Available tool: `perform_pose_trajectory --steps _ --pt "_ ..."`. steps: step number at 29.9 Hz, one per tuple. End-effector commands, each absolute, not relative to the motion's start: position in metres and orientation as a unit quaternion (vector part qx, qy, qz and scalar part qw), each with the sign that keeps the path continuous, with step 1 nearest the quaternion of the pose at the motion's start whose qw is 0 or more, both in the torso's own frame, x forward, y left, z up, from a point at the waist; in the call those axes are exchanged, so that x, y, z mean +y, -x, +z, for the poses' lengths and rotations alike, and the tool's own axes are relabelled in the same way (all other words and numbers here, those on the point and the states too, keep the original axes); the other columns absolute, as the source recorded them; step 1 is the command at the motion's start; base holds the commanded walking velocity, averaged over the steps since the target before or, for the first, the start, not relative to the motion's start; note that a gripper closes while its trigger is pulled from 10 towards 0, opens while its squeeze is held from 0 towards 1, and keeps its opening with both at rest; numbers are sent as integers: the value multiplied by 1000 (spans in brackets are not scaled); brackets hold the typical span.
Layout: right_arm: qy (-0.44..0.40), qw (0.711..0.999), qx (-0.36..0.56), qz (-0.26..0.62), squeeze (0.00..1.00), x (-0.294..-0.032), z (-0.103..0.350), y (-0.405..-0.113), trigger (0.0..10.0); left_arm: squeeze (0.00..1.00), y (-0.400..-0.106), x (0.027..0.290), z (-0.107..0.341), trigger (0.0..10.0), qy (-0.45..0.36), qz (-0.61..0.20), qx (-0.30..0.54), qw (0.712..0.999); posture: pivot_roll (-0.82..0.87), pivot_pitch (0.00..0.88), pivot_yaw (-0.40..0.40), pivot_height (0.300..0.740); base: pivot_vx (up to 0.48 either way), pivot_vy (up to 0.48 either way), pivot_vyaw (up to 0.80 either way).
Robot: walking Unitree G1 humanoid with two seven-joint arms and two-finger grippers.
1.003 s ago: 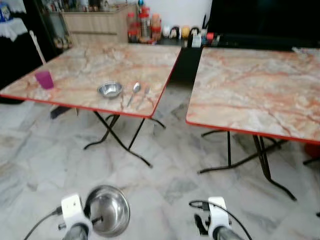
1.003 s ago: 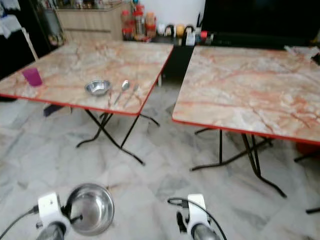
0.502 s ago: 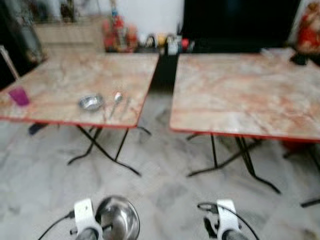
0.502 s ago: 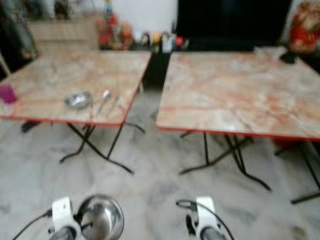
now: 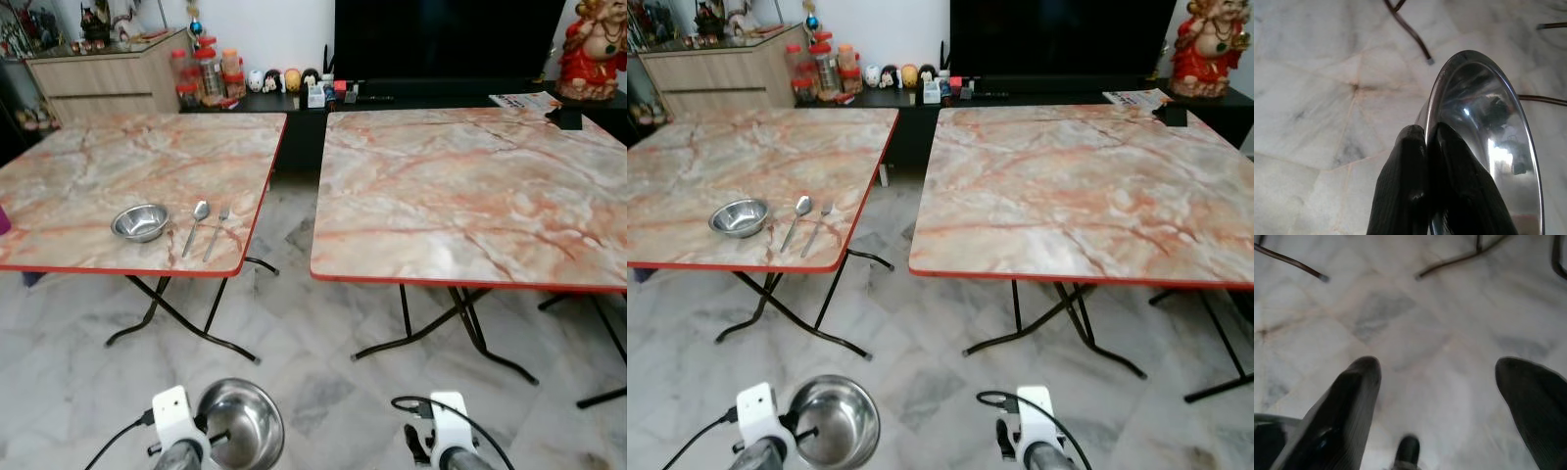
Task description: Setting the table
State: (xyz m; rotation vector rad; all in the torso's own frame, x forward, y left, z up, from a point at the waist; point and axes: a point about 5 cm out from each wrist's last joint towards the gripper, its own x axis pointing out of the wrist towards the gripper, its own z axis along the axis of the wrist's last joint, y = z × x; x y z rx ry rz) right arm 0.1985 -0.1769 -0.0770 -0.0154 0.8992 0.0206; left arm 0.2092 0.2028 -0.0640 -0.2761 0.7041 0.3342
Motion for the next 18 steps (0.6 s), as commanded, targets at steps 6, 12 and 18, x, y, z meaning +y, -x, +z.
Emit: perform_pose_trajectory --steps 6,12,18 --pt "5 903 428 20 0 -170 -75 -203 10000 0 -210 209 -62 10000 131 171 338 916 4 0 0 731 405 0 0" --pt "6 903 429 21 0 -171 -75 -202 10000 0 -210 208 -63 10000 130 169 341 916 2 0 0 731 395 0 0" --pt "7 902 431 23 0 -171 -76 -202 10000 0 -207 208 -65 10000 122 173 354 911 -4 0 -3 731 65 0 0"
